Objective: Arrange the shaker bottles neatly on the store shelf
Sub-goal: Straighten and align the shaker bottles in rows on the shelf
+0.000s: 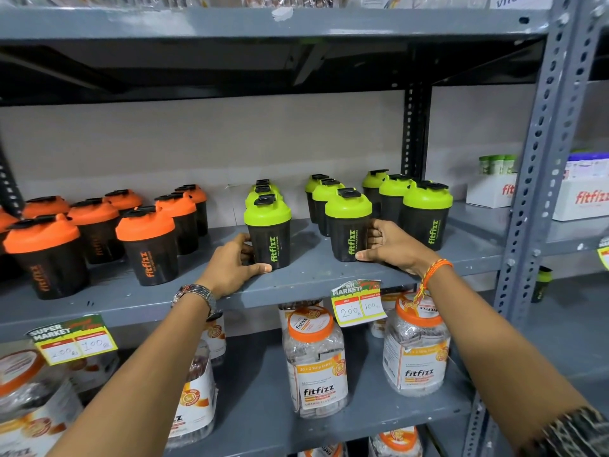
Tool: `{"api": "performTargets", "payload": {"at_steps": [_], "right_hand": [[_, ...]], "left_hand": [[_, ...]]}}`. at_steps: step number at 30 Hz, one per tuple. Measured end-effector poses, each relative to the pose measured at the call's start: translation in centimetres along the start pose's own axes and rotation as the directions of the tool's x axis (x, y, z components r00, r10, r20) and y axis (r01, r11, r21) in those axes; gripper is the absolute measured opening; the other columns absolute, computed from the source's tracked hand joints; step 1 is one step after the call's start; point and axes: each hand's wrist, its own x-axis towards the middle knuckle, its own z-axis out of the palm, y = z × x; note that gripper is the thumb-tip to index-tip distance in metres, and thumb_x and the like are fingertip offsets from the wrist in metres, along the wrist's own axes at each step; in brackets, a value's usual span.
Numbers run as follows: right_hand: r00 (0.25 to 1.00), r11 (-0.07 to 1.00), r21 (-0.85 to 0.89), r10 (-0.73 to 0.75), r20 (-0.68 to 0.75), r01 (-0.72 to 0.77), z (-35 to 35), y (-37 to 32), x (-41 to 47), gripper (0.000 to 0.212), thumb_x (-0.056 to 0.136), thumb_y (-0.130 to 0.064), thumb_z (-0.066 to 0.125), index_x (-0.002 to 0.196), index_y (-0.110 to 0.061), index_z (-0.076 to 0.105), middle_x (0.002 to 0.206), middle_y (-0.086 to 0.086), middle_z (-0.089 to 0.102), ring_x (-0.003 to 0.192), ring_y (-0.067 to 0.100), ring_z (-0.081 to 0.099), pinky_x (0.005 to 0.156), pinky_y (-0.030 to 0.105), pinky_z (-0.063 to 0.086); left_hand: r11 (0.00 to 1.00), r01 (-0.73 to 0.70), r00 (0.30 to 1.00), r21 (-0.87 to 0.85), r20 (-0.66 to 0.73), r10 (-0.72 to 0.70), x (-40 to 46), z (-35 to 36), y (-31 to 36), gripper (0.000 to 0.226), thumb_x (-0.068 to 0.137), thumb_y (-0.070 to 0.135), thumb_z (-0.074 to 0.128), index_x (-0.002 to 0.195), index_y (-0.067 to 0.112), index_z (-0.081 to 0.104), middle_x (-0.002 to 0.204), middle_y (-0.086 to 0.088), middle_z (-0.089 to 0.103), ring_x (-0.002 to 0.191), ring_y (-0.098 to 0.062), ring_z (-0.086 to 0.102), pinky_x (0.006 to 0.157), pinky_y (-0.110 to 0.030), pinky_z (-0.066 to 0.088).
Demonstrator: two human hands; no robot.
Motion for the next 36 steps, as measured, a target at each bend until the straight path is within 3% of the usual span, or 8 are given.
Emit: {"api": "performTargets", "payload": {"at_steps": [11,15,17,21,24,26,31,36], "right_hand": [[0.999,0.999,-0.018,0.032,0.021,-0.031,-0.3,0.1,0.1,0.064,0.073,0.009,0.077,0.13,-0.008,0.054,0.117,0.009,0.07,0.112,0.018,0.067,0.093,0.031,0.056],[1.0,0.999,0.046,0.01,0.0,-0.01,-0.4,0.1,-0.3,0.069,0.071,0.014,0.075,0.133,-0.008,0.052,0.122,0.007,0.068,0.11,0.012,0.067,0.088,0.022,0.055],[1.0,0.999,0.04,0.003,-0.029,-0.001,-0.3,-0.1,-0.6,0.074,0.072,0.016,0.073,0.137,-0.009,0.048,0.126,0.004,0.065,0.121,0.019,0.061,0.091,0.02,0.053],[0.977,0.988,-0.14,0.041,-0.209,-0.071,1.9,-0.8,-2.3,0.097,0.076,0.003,0.072,0.155,-0.01,0.017,0.156,0.013,0.036,0.145,0.027,0.034,0.111,0.035,0.037],[0.917,0.936,-0.322,0.003,-0.398,-0.143,4.8,-1.7,-5.3,0.099,0.076,-0.018,0.075,0.155,-0.011,0.015,0.154,0.016,0.039,0.14,0.034,0.039,0.111,0.045,0.036],[0.905,0.907,-0.379,0.008,-0.424,-0.186,7.3,-2.6,-7.8,0.102,0.078,-0.028,0.075,0.155,-0.011,0.011,0.155,0.018,0.037,0.14,0.036,0.037,0.11,0.045,0.036],[0.939,0.907,-0.412,-0.061,-0.339,-0.09,15.6,-6.1,-11.7,0.098,0.078,-0.045,0.072,0.154,-0.014,0.019,0.151,0.008,0.044,0.141,0.032,0.034,0.113,0.043,0.033],[0.981,0.94,-0.319,-0.164,-0.107,0.122,23.1,-9.9,-9.0,0.083,0.08,-0.046,0.07,0.15,-0.029,0.029,0.149,-0.008,0.043,0.139,0.016,0.036,0.112,0.037,0.033]], "left_hand": [[1.0,0.02,1.0,-0.014,0.007,-0.02,0.0,0.0,0.2,0.081,0.073,0.022,0.089,0.142,0.012,0.046,0.128,-0.011,0.068,0.108,-0.019,0.066,0.101,-0.035,0.052],[0.994,0.085,0.996,-0.075,0.046,-0.081,-0.5,-1.0,0.1,0.097,0.073,0.02,0.088,0.152,0.011,0.033,0.141,-0.015,0.06,0.127,-0.025,0.06,0.113,-0.044,0.046],[0.992,0.096,0.995,-0.087,0.043,-0.092,-1.4,-1.8,-0.1,0.099,0.074,0.02,0.087,0.155,0.011,0.03,0.145,-0.015,0.057,0.133,-0.027,0.056,0.115,-0.046,0.044],[0.987,0.051,0.997,-0.153,-0.053,-0.06,-4.6,-3.6,-1.2,0.089,0.077,0.018,0.086,0.151,0.016,0.037,0.14,-0.01,0.059,0.131,-0.021,0.056,0.115,-0.042,0.044],[0.975,-0.009,0.993,-0.221,-0.119,-0.018,-7.0,-5.1,-1.8,0.076,0.08,0.013,0.083,0.146,0.02,0.046,0.134,-0.003,0.063,0.126,-0.013,0.059,0.113,-0.036,0.045],[0.966,-0.041,0.988,-0.256,-0.153,0.002,-8.2,-6.3,-2.2,0.068,0.082,0.011,0.081,0.142,0.021,0.051,0.133,-0.001,0.064,0.124,-0.01,0.061,0.111,-0.035,0.048],[0.948,-0.112,0.935,-0.297,-0.354,-0.001,-10.2,-10.0,-4.7,0.049,0.082,0.006,0.08,0.125,0.023,0.064,0.12,0.001,0.071,0.112,-0.013,0.069,0.102,-0.037,0.054],[0.972,-0.179,0.798,-0.154,-0.6,0.052,-12.2,-14.4,-9.3,0.034,0.083,0.003,0.077,0.108,0.024,0.07,0.108,0.005,0.075,0.104,-0.007,0.071,0.095,-0.028,0.056]]}}
